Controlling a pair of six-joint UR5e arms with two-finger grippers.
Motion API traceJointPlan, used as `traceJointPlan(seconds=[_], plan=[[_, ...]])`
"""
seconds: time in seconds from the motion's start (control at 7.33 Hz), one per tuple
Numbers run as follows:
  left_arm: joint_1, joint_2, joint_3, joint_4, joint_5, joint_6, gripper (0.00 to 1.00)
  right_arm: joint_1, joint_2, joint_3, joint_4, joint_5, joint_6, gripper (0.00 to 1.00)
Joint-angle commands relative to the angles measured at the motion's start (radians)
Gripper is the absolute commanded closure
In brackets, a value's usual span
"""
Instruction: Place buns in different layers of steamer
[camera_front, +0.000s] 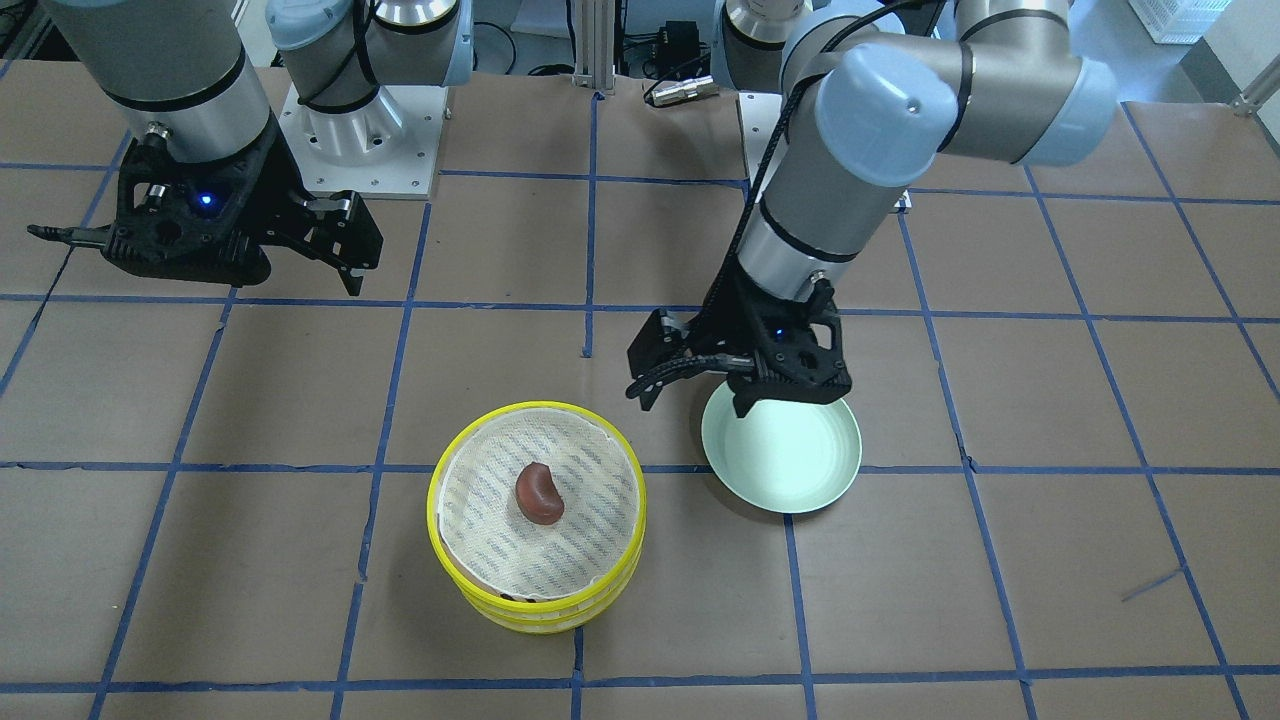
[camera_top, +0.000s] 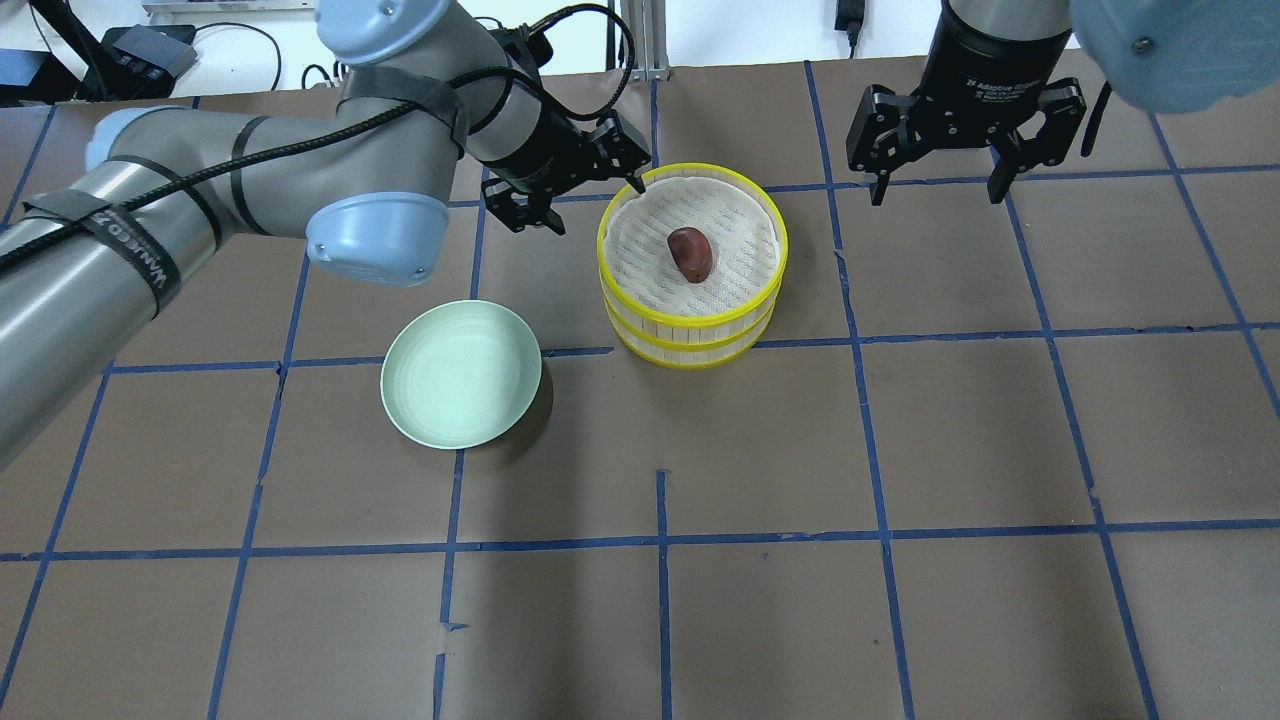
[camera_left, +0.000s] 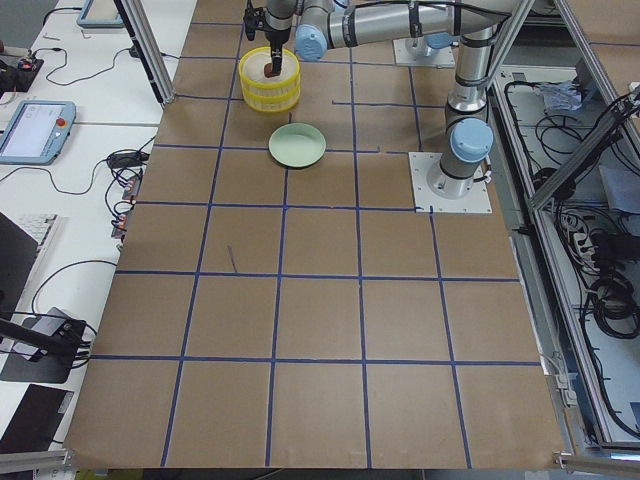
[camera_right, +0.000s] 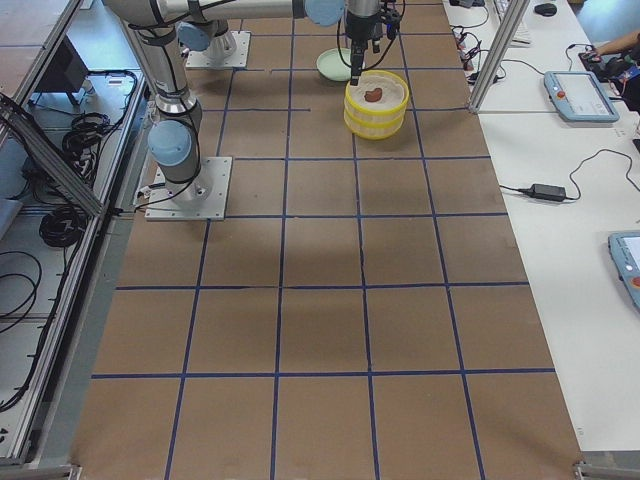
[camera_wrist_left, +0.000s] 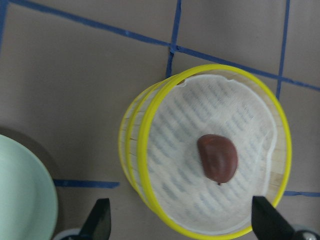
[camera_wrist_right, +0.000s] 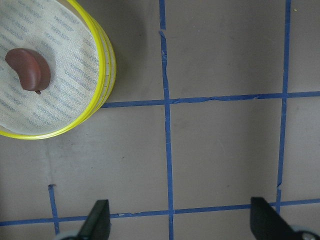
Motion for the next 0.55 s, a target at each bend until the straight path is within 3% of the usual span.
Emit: traceJointPlan(seconds=[0.0, 0.27, 0.41], plan=[[0.137, 0.122, 0.002, -0.284, 0.015, 0.134, 0.0, -0.009, -0.006, -0.007, 0.014, 0.025, -0.025, 0.0], [0.185, 0.196, 0.032, -0.486, 0.159, 0.146, 0.0, -0.011, -0.036, -0.004, 0.034, 0.031, -0.026, 0.0], [0.186, 0.216, 0.035, -0.509, 0.16, 0.191, 0.0, -0.009, -0.036, -0.002, 0.034, 0.031, -0.025, 0.0]])
